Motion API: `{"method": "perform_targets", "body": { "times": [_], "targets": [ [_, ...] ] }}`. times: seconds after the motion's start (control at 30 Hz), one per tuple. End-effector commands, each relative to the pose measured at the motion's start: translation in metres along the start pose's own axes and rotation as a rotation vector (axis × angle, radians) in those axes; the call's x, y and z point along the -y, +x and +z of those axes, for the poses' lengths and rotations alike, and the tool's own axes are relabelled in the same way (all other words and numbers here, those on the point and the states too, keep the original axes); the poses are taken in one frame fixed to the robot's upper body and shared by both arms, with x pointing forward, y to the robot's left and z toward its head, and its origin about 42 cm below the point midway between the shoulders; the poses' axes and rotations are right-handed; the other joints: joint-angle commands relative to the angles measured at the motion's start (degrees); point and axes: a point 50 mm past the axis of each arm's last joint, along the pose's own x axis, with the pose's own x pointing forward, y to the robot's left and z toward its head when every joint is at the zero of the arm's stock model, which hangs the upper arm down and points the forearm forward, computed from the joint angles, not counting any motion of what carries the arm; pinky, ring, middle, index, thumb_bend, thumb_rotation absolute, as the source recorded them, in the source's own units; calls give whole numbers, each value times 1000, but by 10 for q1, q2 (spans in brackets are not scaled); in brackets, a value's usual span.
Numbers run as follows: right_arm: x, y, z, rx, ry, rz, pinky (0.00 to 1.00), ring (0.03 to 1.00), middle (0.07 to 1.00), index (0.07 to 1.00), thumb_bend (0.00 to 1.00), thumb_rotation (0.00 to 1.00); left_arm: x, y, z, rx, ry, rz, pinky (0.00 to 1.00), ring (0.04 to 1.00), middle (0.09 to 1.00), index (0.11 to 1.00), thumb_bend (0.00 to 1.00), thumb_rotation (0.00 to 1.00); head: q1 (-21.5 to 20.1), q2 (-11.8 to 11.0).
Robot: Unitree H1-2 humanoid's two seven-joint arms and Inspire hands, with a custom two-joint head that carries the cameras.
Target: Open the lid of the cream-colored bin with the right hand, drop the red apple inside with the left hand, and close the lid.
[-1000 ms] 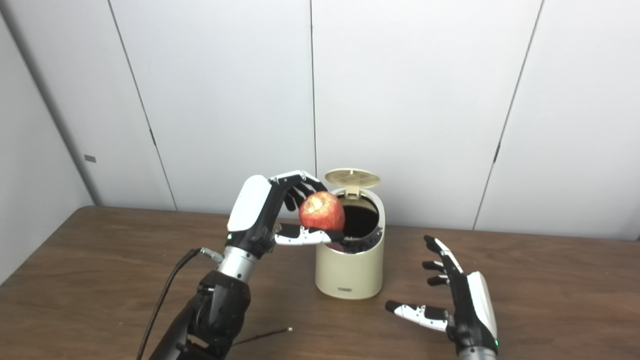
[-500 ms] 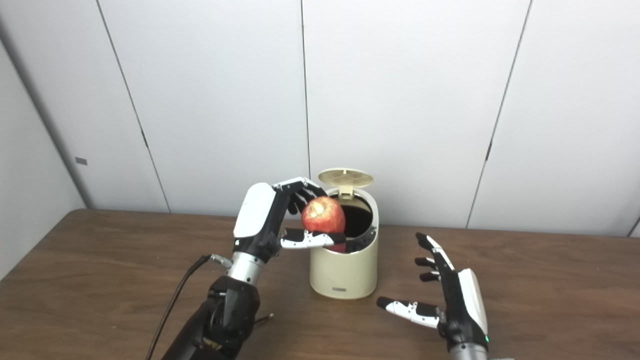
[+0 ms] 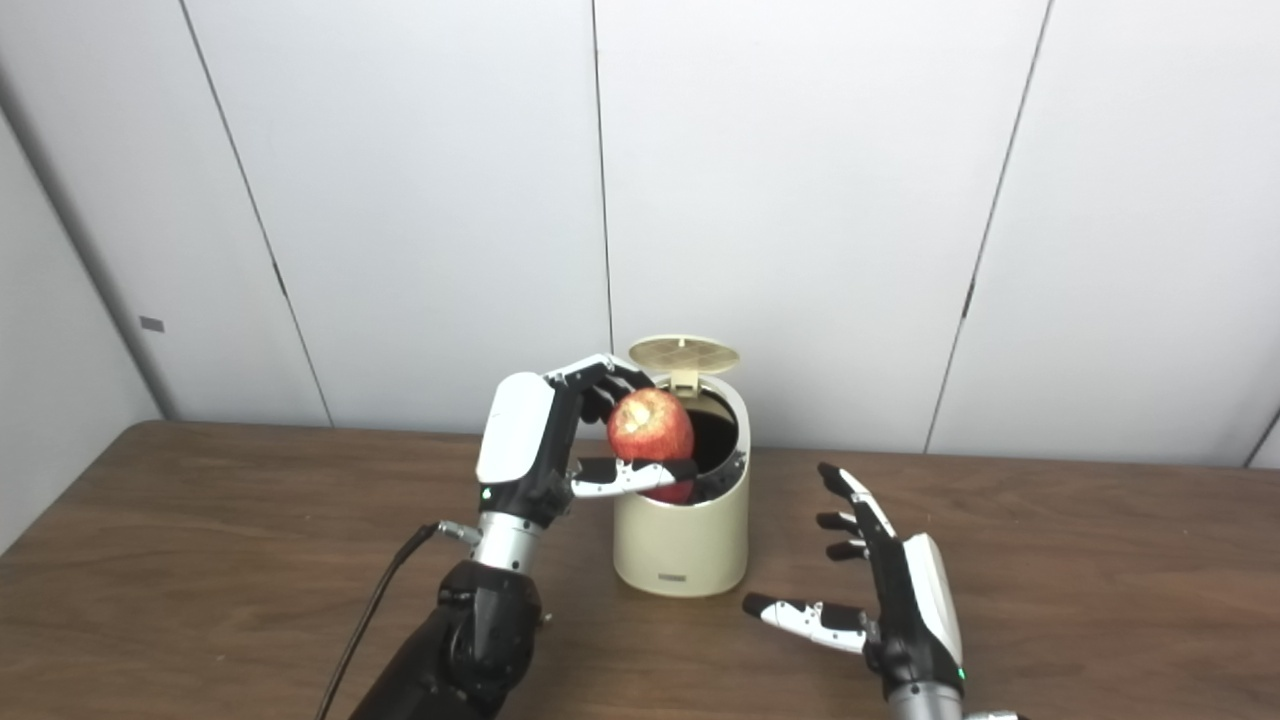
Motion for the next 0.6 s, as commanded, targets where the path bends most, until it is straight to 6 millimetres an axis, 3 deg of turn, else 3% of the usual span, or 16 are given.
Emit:
{"method": "perform_targets", "body": {
  "times": [0.0, 0.57],
  "targets": [
    [4, 12, 19, 93, 15, -30, 626, 751, 871, 853, 755, 143, -5, 22, 16, 76, -16, 59, 424, 436, 480, 522, 502, 0, 1, 0],
    [0, 11, 24, 91, 17, -26, 617, 736, 866, 848, 754, 83, 6, 26, 16, 59, -21, 61, 414, 424, 489, 530, 501, 0, -6, 1]
  ]
}}
